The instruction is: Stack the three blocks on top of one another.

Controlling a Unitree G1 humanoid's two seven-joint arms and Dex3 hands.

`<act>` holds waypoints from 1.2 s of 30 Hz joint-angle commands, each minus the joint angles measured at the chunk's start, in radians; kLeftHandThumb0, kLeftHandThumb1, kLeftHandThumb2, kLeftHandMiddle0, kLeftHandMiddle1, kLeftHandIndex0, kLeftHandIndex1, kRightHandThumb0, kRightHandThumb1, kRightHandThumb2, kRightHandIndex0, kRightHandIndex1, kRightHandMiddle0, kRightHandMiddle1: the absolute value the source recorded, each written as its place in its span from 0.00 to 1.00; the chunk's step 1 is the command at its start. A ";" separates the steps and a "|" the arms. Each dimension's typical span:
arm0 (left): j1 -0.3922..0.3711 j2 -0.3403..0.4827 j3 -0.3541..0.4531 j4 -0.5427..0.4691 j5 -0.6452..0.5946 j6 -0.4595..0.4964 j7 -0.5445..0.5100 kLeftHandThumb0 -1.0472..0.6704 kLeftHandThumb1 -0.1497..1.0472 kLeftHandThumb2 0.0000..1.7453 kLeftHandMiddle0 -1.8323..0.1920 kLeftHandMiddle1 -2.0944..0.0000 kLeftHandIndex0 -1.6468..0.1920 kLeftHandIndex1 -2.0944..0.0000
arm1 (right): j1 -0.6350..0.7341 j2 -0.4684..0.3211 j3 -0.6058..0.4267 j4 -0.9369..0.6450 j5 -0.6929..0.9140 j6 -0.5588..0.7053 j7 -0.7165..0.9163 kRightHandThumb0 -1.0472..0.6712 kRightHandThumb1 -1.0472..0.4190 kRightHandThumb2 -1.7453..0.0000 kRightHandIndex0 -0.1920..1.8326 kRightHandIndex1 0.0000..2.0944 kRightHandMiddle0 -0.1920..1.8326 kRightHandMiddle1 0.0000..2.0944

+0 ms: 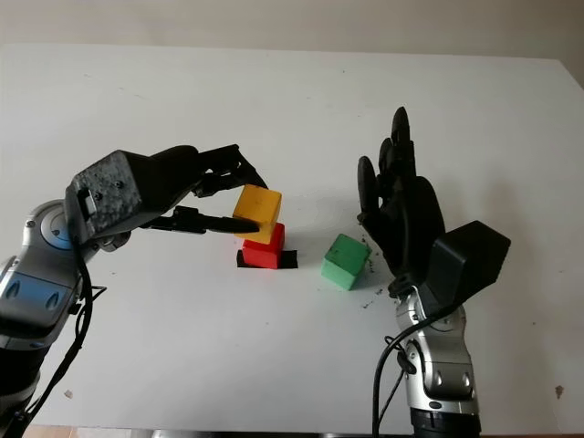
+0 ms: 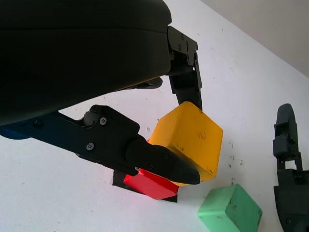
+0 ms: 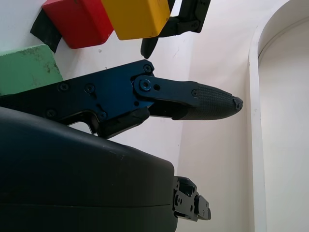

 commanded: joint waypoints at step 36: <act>0.008 0.008 -0.005 0.102 0.033 -0.161 -0.025 0.39 1.00 0.12 0.77 0.98 0.74 0.20 | 0.014 -0.008 -0.010 -0.034 0.028 0.016 0.007 0.20 0.00 0.69 0.00 0.00 0.00 0.00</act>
